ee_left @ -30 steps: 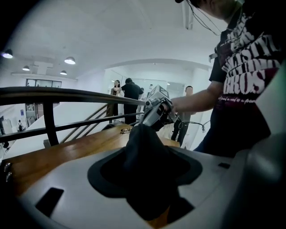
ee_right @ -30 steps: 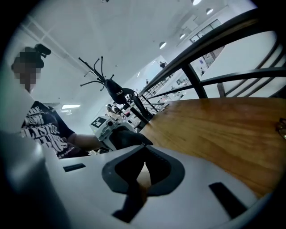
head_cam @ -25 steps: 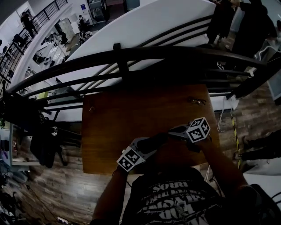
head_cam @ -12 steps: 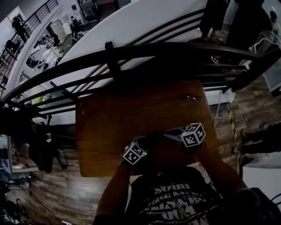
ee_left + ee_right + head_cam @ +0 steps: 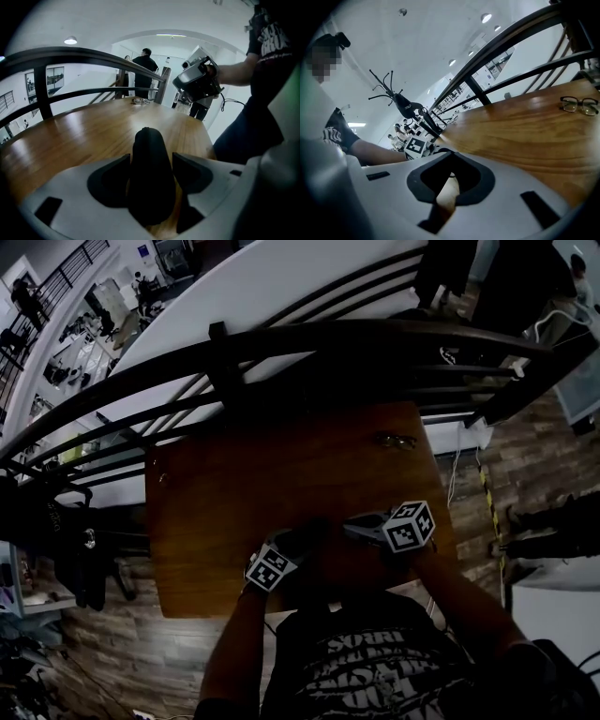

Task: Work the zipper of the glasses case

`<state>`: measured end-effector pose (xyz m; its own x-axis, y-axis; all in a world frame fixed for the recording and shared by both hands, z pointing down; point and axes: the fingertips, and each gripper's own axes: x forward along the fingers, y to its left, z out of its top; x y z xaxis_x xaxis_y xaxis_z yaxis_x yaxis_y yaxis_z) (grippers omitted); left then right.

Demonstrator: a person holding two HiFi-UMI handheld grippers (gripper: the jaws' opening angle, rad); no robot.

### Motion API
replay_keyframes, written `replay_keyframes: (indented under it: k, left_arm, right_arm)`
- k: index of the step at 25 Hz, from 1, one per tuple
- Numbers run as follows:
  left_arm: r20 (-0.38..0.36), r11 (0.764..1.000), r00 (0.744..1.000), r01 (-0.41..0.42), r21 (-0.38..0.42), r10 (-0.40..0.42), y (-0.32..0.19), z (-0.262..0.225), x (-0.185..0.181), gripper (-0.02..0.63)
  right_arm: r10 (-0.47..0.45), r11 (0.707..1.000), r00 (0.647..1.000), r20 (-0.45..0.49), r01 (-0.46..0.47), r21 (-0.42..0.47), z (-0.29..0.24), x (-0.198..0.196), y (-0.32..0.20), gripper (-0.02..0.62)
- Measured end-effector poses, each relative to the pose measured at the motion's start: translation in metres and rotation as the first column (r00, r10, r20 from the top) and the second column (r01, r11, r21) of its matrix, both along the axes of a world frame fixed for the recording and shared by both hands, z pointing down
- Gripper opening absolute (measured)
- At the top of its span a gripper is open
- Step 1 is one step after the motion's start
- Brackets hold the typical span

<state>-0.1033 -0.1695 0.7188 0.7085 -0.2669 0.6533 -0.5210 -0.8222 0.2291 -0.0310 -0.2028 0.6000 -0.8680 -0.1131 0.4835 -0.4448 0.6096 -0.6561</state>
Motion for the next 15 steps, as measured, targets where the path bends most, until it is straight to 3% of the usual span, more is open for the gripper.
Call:
replay_keyframes:
  k: [6,10,12,15]
  left_arm:
    - [-0.005,0.997,0.998,0.056,0.050,-0.055,-0.010,-0.023,-0.010,0.282]
    - [-0.080,0.981,0.984,0.165,0.104,-0.157,-0.013,-0.059,-0.029,0.284]
    - [-0.138,0.959,0.963,0.250,0.132,-0.232,-0.017,-0.084,-0.038,0.283]
    - [-0.219,0.902,0.907,0.398,0.165,-0.360,-0.021,-0.124,-0.053,0.282]
  right_arm:
    - [-0.010,1.000,1.000,0.010,0.010,0.021,-0.007,0.009,-0.007,0.000]
    - [-0.017,0.995,1.000,-0.011,0.018,0.099,-0.021,0.011,-0.013,0.000]
    - [-0.001,0.987,1.000,-0.029,0.005,0.163,-0.032,0.016,-0.020,0.000]
    - [0.045,0.953,0.998,-0.053,-0.027,0.303,-0.054,0.021,-0.027,0.000]
